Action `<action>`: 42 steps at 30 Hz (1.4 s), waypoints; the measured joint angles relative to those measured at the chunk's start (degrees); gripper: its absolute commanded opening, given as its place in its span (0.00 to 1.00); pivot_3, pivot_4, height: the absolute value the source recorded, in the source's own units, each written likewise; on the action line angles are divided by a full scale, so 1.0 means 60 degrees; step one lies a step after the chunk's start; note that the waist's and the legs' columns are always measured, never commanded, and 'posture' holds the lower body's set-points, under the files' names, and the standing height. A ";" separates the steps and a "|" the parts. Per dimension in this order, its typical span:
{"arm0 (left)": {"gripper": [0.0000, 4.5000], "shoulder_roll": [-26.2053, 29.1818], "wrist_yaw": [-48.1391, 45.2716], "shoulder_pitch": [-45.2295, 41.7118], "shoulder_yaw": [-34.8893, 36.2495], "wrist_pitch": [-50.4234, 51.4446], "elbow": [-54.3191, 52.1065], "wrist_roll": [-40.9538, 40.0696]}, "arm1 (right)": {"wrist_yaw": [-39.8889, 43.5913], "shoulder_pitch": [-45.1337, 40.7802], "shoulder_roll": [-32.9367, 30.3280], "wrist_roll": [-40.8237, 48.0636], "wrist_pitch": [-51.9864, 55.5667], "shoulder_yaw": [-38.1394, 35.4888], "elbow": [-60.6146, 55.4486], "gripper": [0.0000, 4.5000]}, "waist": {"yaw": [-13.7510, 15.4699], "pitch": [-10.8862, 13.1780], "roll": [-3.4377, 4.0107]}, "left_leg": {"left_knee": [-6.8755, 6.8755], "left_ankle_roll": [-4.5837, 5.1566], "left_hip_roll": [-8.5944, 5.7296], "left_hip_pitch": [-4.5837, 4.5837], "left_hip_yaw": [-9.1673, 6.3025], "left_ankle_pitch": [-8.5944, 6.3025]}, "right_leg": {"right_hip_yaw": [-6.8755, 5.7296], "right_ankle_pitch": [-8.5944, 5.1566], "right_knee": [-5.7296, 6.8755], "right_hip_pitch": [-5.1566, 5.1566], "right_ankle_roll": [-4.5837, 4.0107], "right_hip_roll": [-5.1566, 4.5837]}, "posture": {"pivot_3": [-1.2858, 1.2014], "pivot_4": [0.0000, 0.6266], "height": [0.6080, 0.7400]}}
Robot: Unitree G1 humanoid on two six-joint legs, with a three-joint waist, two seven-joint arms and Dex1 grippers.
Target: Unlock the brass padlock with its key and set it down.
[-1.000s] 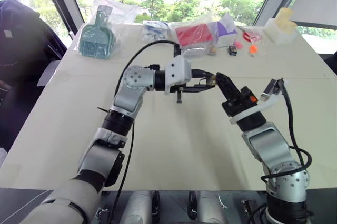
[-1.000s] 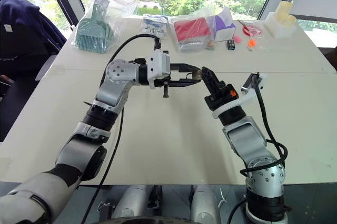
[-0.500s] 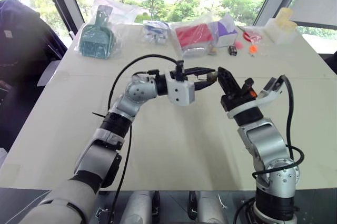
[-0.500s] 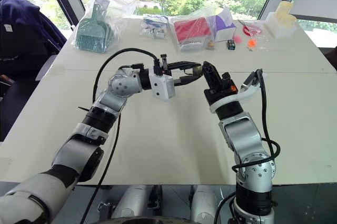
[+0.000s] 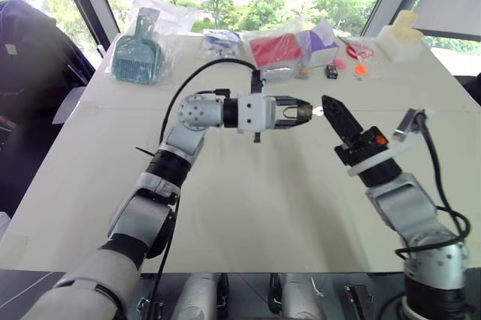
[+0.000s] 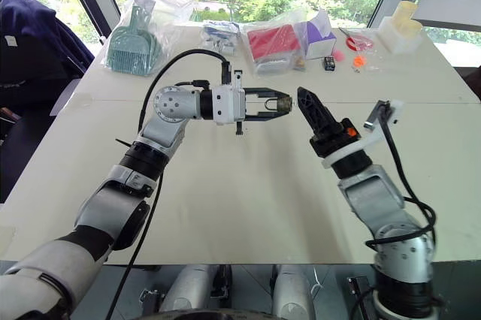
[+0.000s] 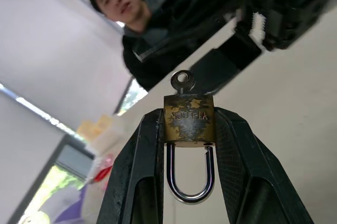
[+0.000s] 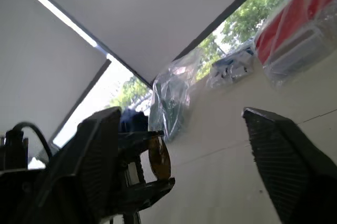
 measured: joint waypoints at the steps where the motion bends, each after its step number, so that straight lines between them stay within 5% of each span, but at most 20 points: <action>1: 0.17 -0.0010 -0.0243 -0.0022 -0.0002 -0.0001 0.0129 -0.0091 | 0.0324 0.0125 -0.0275 0.0072 0.0182 -0.0072 0.0000 0.88 | 0.0001 0.0000 0.0000 | 0.0000 0.0000 0.0001 0.0000 -0.0001 0.0000 | 0.0000 0.0000 0.0001 -0.0001 0.0000 0.0000 | 0.52 0.24 0.96; 6: 0.17 -0.0105 -0.0985 -0.0393 0.0016 -0.0080 0.0385 -0.0320 | 0.1371 0.0328 -0.1138 0.0138 0.0868 -0.0096 -0.0005 0.88 | 0.0027 0.0001 -0.0002 | 0.0004 0.0001 0.0000 -0.0001 -0.0001 0.0000 | 0.0000 0.0000 -0.0002 0.0001 -0.0001 -0.0005 | 0.52 0.24 0.96; 15: 0.17 -0.0267 -0.1380 -0.0447 0.0017 -0.0466 0.0593 -0.0322 | 0.1731 0.0384 -0.1130 0.0020 0.1076 0.0089 -0.0008 0.88 | 0.0033 0.0001 -0.0003 | 0.0005 0.0001 -0.0001 -0.0002 -0.0002 -0.0001 | 0.0000 0.0001 -0.0002 0.0000 0.0000 -0.0007 | 0.52 0.24 0.96; 18: 0.17 -0.0310 -0.1382 -0.0447 0.0019 -0.0503 0.0588 -0.0322 | 0.1755 0.0383 -0.1124 0.0020 0.1114 0.0136 -0.0005 0.70 | 0.0033 0.0001 -0.0003 | 0.0005 0.0001 -0.0001 -0.0002 -0.0002 -0.0001 | 0.0000 0.0001 -0.0002 0.0000 0.0000 -0.0008 | 0.52 0.24 0.96; 24: 0.17 -0.0362 -0.1373 -0.0447 0.0030 -0.0652 0.0559 -0.0323 | 0.1744 0.0374 -0.1106 -0.0013 0.1224 0.0174 0.0161 0.03 | 0.0032 0.0001 -0.0002 | 0.0005 0.0001 -0.0001 -0.0002 -0.0003 -0.0001 | 0.0000 0.0001 -0.0001 0.0000 0.0000 -0.0008 | 0.52 0.24 0.96; 31: 0.17 -0.0345 -0.1358 -0.0447 0.0033 -0.0721 0.0559 -0.0322 | 0.1745 0.0337 -0.1086 -0.0035 0.1253 0.0174 0.0161 0.01 | 0.0034 0.0001 -0.0003 | 0.0005 0.0001 -0.0001 -0.0002 -0.0003 -0.0001 | 0.0000 0.0001 -0.0002 0.0000 0.0000 -0.0008 | 0.52 0.24 0.96; 37: 0.77 -0.0256 -0.1798 -0.0429 0.0010 -0.0268 0.0263 -0.0520 | 0.1508 0.0236 -0.0993 -0.0242 0.1259 0.0174 0.0309 0.00 | 0.0026 0.0001 -0.0002 | 0.0005 0.0001 -0.0001 -0.0002 -0.0003 -0.0001 | 0.0000 0.0001 -0.0001 0.0000 -0.0001 -0.0007 | 0.52 0.24 0.96; 40: 0.97 -0.0046 -0.1864 -0.0277 0.0045 0.0622 -0.0056 -0.0713 | 0.1423 0.0224 -0.0880 -0.0345 0.1255 0.0171 0.0365 0.00 | 0.0017 0.0001 -0.0001 | 0.0004 0.0001 0.0000 -0.0002 -0.0003 0.0000 | 0.0000 0.0001 0.0000 -0.0001 0.0000 -0.0006 | 0.52 0.24 0.96; 42: 0.97 0.0110 -0.1842 -0.0126 0.0101 0.1635 -0.0282 -0.0926 | 0.1389 0.0197 -0.0798 -0.0352 0.1251 0.0170 0.0365 0.00 | 0.0017 0.0001 -0.0001 | 0.0005 0.0001 0.0000 -0.0001 -0.0003 0.0000 | 0.0000 0.0001 0.0001 -0.0001 0.0000 -0.0005 | 0.52 0.24 0.96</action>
